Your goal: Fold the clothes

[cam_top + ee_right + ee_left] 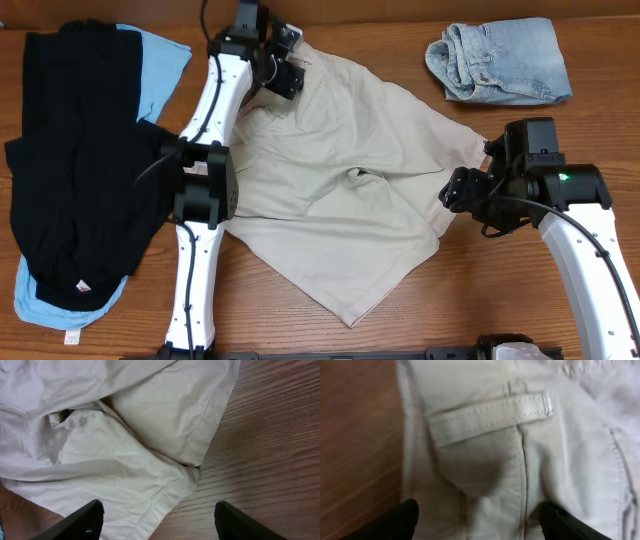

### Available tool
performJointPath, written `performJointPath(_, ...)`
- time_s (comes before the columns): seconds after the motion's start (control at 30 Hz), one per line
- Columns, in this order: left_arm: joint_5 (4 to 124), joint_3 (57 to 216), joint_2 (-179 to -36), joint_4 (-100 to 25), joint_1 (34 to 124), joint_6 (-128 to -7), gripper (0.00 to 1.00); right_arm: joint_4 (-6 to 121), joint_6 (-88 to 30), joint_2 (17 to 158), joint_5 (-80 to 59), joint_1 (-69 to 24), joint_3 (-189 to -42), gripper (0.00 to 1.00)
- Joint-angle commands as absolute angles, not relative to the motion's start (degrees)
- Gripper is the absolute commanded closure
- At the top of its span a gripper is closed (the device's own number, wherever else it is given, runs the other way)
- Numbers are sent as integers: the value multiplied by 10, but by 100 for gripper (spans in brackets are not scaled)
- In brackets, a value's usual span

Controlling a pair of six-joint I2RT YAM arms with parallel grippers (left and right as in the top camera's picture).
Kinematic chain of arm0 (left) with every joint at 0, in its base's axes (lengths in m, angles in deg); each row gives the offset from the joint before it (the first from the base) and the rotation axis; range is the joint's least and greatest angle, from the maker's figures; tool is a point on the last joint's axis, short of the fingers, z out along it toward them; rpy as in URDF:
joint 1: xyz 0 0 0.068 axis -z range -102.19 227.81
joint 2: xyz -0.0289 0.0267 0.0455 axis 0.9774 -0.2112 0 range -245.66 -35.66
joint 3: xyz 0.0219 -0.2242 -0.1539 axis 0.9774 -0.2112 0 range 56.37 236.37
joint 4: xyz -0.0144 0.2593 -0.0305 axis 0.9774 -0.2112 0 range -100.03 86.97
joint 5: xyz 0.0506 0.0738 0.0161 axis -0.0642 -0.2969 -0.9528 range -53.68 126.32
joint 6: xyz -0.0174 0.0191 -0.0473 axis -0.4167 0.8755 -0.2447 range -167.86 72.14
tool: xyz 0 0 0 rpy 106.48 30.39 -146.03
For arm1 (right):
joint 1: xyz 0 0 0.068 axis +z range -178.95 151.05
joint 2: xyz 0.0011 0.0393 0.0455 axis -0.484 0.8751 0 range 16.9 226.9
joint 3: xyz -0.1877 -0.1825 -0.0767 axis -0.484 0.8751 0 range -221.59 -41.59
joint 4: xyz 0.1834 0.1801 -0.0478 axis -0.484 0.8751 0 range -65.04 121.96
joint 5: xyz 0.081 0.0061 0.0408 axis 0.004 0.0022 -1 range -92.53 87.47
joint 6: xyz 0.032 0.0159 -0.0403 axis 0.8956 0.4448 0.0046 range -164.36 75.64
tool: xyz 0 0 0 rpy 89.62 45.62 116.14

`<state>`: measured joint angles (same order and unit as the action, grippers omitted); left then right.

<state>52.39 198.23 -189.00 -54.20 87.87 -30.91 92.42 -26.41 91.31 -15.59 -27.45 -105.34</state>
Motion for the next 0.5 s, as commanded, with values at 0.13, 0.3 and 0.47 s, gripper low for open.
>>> performJointPath(0.13, 555, 1983, -1900, -516, 883, -300, 31, 922, -268, 909, -150, -276, -1061, 25)
performJointPath(0.3, 573, 1983, -1901, -488, 883, -301, 41, 921, -268, 909, -150, -276, -1061, 25)
performJointPath(0.47, 566, 1981, -1904, -475, 883, -298, 41, 921, -268, 909, -150, -276, -1061, 25)
